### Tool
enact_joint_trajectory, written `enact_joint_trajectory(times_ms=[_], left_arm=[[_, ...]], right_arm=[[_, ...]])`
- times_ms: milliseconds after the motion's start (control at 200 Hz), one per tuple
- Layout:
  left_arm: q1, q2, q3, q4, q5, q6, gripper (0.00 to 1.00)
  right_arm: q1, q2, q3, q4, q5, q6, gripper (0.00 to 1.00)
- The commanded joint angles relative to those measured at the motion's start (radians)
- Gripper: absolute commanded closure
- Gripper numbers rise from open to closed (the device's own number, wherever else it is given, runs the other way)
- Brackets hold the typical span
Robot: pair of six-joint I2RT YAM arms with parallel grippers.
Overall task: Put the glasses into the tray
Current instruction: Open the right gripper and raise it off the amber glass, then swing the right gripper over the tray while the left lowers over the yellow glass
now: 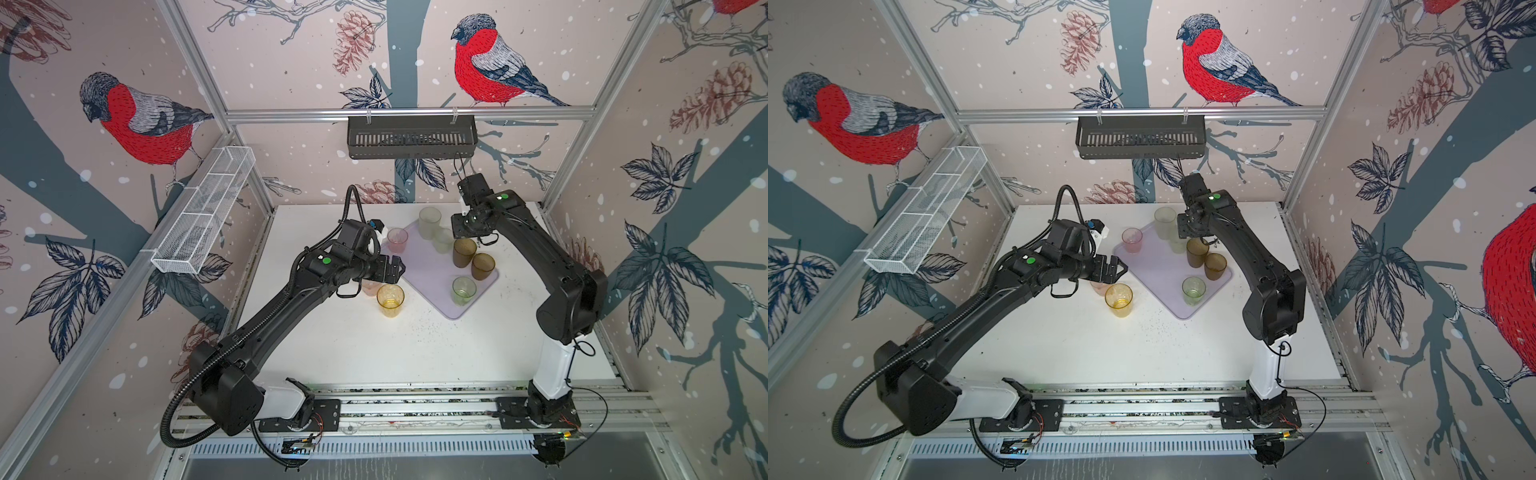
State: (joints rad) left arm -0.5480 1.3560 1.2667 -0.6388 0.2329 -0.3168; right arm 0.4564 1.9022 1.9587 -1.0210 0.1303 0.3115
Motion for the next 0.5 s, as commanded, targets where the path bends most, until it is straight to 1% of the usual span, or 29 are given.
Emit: enact_joint_trajectory(times_ms=[0,165,265,355,460,495], left_arm=[[0.011,-0.012,-0.002,-0.077,-0.004,0.022,0.05],[0.013,-0.020,0.005,-0.130,-0.022,0.058,0.06],[0.014,-0.015,0.001,-0.148,-0.025,0.063,0.07],[0.014,-0.002,-0.008,-0.156,-0.032,0.044,0.08],[0.014,0.023,-0.009,-0.180,-0.083,0.009,0.09],[0.014,0.035,-0.004,-0.196,-0.098,-0.021,0.09]], right_arm=[[0.041,-0.035,-0.014,-0.037,0.040,0.060,0.39],[0.102,-0.085,-0.048,-0.005,0.048,0.119,0.38],[0.123,-0.111,-0.071,0.038,0.054,0.123,0.36],[0.136,-0.133,-0.109,0.079,0.068,0.084,0.35],[0.137,-0.165,-0.172,0.126,0.064,-0.002,0.35],[0.139,-0.178,-0.192,0.142,0.054,-0.026,0.35]])
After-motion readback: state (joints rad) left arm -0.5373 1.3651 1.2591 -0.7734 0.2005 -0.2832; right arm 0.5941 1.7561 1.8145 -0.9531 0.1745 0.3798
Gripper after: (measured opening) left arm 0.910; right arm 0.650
